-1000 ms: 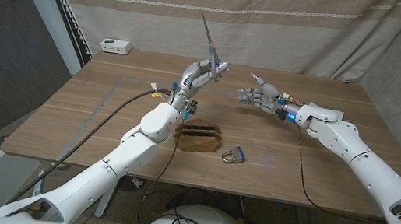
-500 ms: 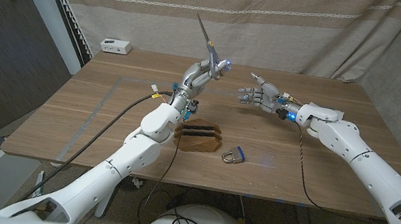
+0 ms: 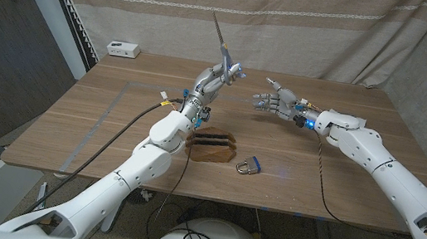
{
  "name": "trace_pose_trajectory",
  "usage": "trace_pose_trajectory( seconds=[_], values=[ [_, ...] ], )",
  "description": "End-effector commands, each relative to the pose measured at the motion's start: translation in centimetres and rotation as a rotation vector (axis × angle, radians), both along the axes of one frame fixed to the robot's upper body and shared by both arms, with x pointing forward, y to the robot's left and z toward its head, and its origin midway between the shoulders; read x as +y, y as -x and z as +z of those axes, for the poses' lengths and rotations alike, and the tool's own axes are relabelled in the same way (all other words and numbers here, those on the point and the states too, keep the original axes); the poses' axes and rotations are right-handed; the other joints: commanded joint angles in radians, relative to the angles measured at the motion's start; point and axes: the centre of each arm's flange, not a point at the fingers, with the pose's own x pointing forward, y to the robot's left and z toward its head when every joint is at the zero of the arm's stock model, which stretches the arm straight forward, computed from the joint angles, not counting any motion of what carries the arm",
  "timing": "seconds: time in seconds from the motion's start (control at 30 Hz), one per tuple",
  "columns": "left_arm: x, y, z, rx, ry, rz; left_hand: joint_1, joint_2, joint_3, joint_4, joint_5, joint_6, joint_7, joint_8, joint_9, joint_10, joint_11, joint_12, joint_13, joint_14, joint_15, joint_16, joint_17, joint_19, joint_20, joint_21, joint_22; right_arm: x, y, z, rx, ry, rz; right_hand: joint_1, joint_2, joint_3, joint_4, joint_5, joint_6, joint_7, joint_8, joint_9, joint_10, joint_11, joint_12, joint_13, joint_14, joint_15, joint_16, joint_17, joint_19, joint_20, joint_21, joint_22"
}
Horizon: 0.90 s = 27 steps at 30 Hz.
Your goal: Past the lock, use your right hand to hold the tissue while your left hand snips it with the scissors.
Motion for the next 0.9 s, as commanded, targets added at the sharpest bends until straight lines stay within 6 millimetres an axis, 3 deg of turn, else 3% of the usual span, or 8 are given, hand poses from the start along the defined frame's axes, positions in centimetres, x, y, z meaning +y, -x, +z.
trace_pose_trajectory(
  seconds=[0.03,0.3,0.5,0.9],
  values=[
    [-0.07,-0.46,-0.03,0.013,0.011,-0.021,0.031,0.049,0.006,0.001,0.007,-0.003,0.002,-0.005,0.004,-0.008,-0.001,0.376,0.006,0.002,-0.135,0.009,0.025,0.008,-0.089,-0.004,0.001,0.14,-0.17,0.02,0.003,0.000,-0.002,0.003,0.010,-0.002,-0.009,0.006,0.007,-0.001,0.003,0.000,0.003,0.003,0.005,0.003,-0.002,-0.055,-0.006,0.001,0.008,0.004,-0.002,0.006],
    [-0.23,-0.53,-0.17,0.030,0.027,-0.022,0.042,0.028,-0.002,-0.007,0.005,0.018,0.004,-0.012,-0.013,0.012,0.001,0.405,0.022,0.018,-0.136,0.029,0.070,0.021,-0.085,-0.006,-0.001,0.18,-0.33,0.15,-0.001,0.001,-0.002,0.003,0.010,-0.003,-0.010,0.006,0.005,-0.001,0.003,-0.001,0.004,0.004,0.005,0.002,-0.003,-0.055,-0.006,0.000,0.009,0.005,-0.004,0.006],
    [-0.24,-0.42,-0.42,0.052,0.047,-0.001,0.033,-0.001,-0.020,-0.006,-0.001,0.046,0.007,0.004,0.000,0.028,0.003,0.404,0.000,0.041,-0.135,0.047,0.105,0.035,-0.081,-0.009,-0.004,0.26,-0.47,0.20,-0.004,-0.002,-0.001,0.002,0.010,-0.003,-0.011,0.006,0.005,-0.001,0.003,-0.001,0.005,0.005,0.005,0.000,-0.002,-0.056,-0.006,0.000,0.009,0.005,-0.006,0.006],
    [0.15,-0.38,-0.81,0.081,0.070,0.036,-0.061,-0.095,-0.038,0.009,0.009,0.107,0.007,0.026,0.010,0.103,0.003,0.405,-0.041,0.079,-0.131,0.073,0.166,0.050,-0.076,-0.028,-0.009,0.41,-0.52,0.34,-0.009,0.000,-0.001,-0.002,0.009,-0.007,-0.012,0.005,0.005,0.002,0.003,-0.002,0.010,0.009,0.004,-0.005,-0.002,-0.056,-0.007,-0.002,0.012,0.006,-0.010,0.006]
  ],
)
